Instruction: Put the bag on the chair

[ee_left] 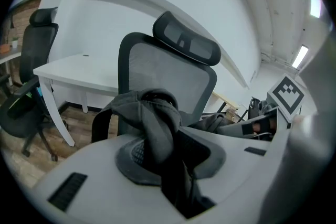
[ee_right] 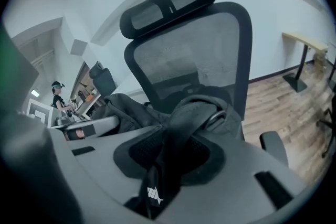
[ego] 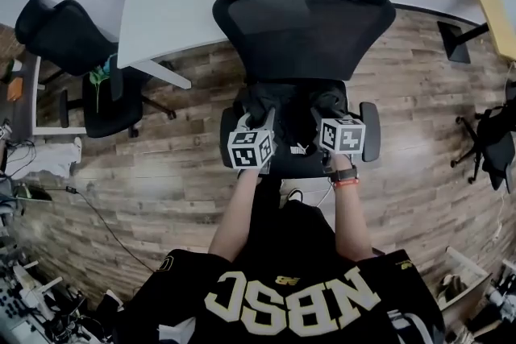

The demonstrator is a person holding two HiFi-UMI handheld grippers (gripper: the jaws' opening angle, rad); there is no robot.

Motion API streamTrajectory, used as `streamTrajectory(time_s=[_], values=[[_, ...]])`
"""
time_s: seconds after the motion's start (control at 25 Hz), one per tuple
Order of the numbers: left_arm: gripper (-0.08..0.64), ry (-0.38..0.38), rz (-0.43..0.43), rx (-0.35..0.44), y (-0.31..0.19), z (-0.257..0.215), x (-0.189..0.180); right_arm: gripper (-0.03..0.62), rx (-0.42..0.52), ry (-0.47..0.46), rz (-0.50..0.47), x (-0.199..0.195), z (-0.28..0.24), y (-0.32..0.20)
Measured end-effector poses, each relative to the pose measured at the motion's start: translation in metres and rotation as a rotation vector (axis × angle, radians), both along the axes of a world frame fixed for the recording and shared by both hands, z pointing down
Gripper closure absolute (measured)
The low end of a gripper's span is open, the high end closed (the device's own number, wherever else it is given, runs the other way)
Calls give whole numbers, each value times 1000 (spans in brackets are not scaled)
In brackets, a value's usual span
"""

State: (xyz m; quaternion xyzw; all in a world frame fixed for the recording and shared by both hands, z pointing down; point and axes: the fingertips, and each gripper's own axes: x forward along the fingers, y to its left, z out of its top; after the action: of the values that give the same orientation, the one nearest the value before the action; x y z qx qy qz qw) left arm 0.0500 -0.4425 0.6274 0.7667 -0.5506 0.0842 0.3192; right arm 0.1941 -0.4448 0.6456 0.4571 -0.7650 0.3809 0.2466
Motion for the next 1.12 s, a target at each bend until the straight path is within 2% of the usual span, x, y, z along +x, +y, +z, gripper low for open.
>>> streamTrajectory(time_s=[0.24, 0.52, 0.76, 0.96, 1.12], values=[[430, 8, -13, -103, -5, 54, 5, 485, -92, 7, 10, -2, 50, 2], [413, 6, -3, -190, -6, 116, 7, 486, -184, 28, 26, 0, 110, 2], [383, -17, -6, -200, -26, 159, 6, 485, -211, 33, 4, -3, 153, -13], [364, -36, -4, -286, -33, 210, 8, 486, -235, 55, -14, 2, 192, -23], [333, -57, 53, -349, -36, 251, 17, 485, -223, 104, -31, 6, 223, -34]])
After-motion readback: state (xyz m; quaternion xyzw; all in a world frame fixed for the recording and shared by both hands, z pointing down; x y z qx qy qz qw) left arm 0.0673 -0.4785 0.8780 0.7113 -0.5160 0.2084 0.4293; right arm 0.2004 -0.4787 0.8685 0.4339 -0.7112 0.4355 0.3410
